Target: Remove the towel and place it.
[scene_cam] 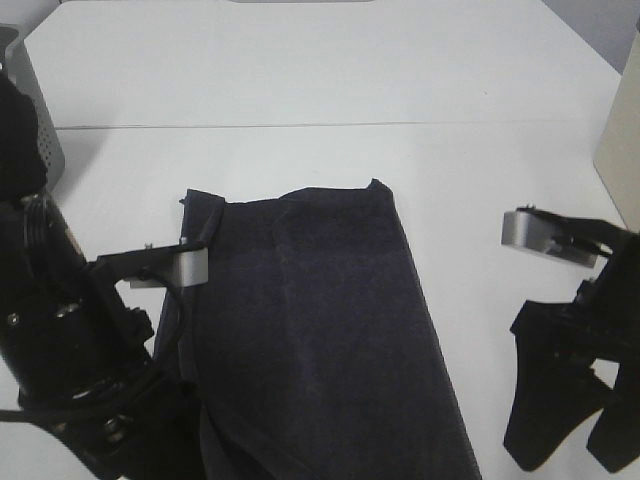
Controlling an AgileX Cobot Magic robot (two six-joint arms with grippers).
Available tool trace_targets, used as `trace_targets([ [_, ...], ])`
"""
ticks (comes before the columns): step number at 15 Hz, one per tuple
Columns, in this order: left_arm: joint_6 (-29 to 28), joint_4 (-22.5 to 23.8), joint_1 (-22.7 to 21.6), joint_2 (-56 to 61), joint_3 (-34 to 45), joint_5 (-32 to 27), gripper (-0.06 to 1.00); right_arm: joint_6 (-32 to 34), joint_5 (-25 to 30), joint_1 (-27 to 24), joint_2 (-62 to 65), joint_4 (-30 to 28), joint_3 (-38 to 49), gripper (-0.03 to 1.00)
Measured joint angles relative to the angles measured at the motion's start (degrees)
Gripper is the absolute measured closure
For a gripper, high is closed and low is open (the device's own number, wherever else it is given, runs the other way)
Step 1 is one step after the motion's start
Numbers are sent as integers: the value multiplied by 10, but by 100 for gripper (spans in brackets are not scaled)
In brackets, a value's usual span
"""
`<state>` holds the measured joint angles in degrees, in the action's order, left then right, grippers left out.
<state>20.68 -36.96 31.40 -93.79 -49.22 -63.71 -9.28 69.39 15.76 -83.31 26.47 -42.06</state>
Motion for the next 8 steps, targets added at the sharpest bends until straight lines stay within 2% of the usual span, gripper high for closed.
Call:
trace_targets([
  [1,0,0,0,0,0,0,11,0,0,0,0,0,0,24],
  [4,-5,54,-6,0,-89,-1,11,28,-35,0,43,-56,-80,24],
  [6,-10,67,-48,-1,-140,5,11,41,-61,-18,36,-100,-128,24],
  [8,-10,69,-113,-12,-190,11,11,8,-57,-83,7,-72,-180,24],
])
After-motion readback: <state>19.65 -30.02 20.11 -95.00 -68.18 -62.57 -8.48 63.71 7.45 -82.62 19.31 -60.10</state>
